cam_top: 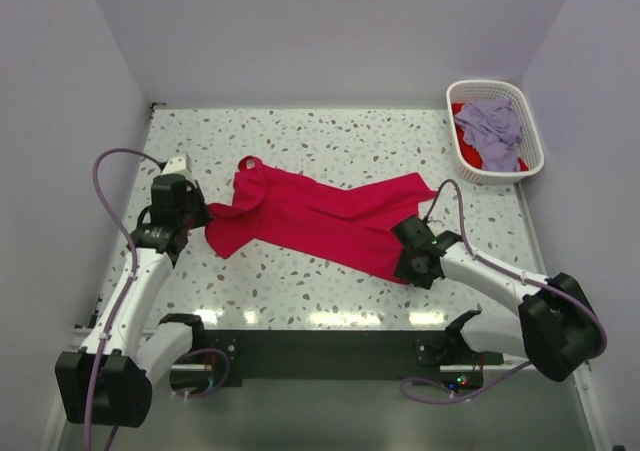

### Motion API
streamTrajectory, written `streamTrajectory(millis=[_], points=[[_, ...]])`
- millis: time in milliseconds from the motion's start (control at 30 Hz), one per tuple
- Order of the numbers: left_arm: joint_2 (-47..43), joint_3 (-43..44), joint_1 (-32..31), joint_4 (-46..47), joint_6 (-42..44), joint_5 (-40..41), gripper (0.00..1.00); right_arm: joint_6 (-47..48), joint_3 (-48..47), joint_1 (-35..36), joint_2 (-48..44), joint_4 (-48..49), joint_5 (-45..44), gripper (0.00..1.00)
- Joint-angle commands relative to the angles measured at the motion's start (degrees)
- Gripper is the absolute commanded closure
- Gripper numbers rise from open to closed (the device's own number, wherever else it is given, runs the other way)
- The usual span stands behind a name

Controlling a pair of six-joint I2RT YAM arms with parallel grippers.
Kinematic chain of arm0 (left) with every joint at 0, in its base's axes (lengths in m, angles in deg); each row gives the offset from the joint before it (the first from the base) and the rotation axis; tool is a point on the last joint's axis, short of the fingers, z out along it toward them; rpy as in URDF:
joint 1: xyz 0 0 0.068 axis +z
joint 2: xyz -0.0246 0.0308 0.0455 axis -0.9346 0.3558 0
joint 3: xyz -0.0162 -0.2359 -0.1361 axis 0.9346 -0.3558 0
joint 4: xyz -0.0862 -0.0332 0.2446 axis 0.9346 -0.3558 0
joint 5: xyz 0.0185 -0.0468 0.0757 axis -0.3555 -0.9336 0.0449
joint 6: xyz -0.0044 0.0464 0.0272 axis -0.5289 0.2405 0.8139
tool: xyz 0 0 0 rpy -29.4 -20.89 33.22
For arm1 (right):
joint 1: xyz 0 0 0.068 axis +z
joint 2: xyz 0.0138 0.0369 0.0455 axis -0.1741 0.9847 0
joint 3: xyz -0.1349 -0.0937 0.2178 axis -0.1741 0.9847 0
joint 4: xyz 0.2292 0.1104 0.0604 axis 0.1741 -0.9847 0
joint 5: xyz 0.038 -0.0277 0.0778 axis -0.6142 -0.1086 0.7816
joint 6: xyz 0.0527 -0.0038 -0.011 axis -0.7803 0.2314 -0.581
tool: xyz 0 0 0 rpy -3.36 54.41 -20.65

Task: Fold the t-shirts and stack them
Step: Flatten the tshirt out

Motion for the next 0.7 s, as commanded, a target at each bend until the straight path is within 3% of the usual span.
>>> streamTrajectory(millis=[0,133,300,467,667], points=[[-1.1,-0.1,0.5,2.6,0.2,-0.6,1.00,-2.4,2.2,0.2,1.8,3.2,0.1,0.53],[-1.1,0.0,0.6,2.6,0.2,-0.6,1.00,-1.7,2.3,0.1,4.0,4.3,1.6,0.58],[-0.8,-0.1,0.7,2.7,0.1,-0.6,1.00,-2.1,3.9,0.1,4.7,5.9,4.2,0.73],[1.0,-0.2,0.7,2.3,-1.5,-3.2,1.00,-1.7,3.9,0.1,2.9,4.9,4.3,1.00],[11.4,6.3,1.4,2.7,-4.6,-8.2,1.00,6.2,-9.9,-3.6,3.5,-0.8,-1.1,1.00]])
